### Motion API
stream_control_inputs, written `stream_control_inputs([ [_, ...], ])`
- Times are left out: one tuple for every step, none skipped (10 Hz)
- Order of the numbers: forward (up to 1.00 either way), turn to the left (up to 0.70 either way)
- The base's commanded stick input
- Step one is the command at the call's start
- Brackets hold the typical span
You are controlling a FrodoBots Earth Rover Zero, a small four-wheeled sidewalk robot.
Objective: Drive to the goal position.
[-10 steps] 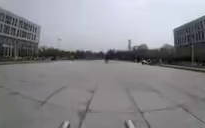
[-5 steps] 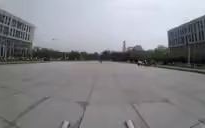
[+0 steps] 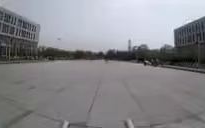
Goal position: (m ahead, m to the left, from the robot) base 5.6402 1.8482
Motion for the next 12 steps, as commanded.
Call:
stream_control_inputs([
  [1.0,0.0],
  [1.0,0.0],
  [1.0,0.0],
  [1.0,0.0],
  [1.0,0.0],
  [1.0,0.1],
  [1.0,0.1],
  [1.0,0.1],
  [1.0,0.15],
  [1.0,0.06],
  [1.0,-0.22],
  [1.0,-0.11],
])
